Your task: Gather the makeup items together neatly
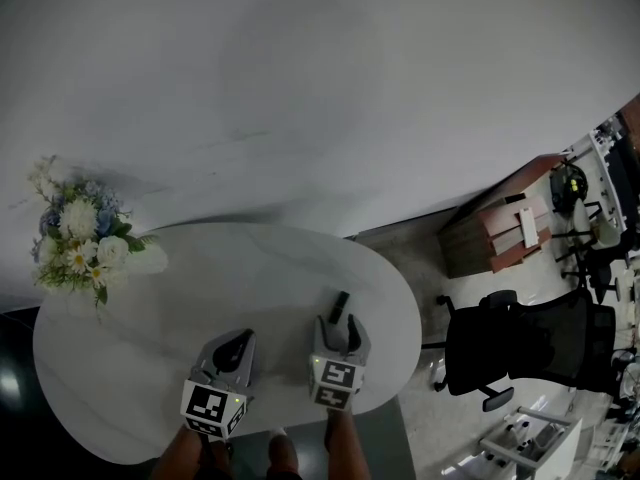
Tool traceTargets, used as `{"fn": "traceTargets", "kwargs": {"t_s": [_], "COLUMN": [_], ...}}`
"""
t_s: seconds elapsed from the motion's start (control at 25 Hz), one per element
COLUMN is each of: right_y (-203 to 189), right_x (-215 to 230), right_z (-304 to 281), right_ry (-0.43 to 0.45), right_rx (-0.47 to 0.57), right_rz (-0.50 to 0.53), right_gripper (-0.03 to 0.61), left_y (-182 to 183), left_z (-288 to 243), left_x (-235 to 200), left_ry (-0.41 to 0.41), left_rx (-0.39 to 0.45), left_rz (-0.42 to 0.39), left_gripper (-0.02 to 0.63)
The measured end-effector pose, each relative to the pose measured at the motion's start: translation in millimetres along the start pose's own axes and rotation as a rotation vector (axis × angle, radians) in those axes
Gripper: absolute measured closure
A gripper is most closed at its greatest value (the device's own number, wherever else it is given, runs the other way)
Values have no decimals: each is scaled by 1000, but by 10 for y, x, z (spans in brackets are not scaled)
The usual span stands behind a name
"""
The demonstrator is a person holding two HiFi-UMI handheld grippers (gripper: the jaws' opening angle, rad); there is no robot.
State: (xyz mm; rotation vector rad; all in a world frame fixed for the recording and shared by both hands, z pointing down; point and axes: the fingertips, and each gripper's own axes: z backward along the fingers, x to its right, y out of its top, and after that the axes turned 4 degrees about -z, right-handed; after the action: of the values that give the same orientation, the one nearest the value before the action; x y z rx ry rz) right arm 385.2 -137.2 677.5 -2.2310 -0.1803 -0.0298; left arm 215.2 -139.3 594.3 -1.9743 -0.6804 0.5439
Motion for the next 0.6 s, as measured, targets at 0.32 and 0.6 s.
{"fn": "traceTargets", "kwargs": {"t_s": [0.32, 0.6], "right_y": [-17, -14], "right_x": [75, 52], "right_z": [1, 7], "right_ry": [-46, -13], "right_rx": [-26, -21], "right_rz": [65, 70], "right_gripper": [480, 485], "left_y": [-5, 8], "left_z": [6, 59], "left_x": [-18, -47], "left_ry": [9, 27], "left_rx": [0, 7], "left_rz": [6, 10], "left_gripper": [603, 603]}}
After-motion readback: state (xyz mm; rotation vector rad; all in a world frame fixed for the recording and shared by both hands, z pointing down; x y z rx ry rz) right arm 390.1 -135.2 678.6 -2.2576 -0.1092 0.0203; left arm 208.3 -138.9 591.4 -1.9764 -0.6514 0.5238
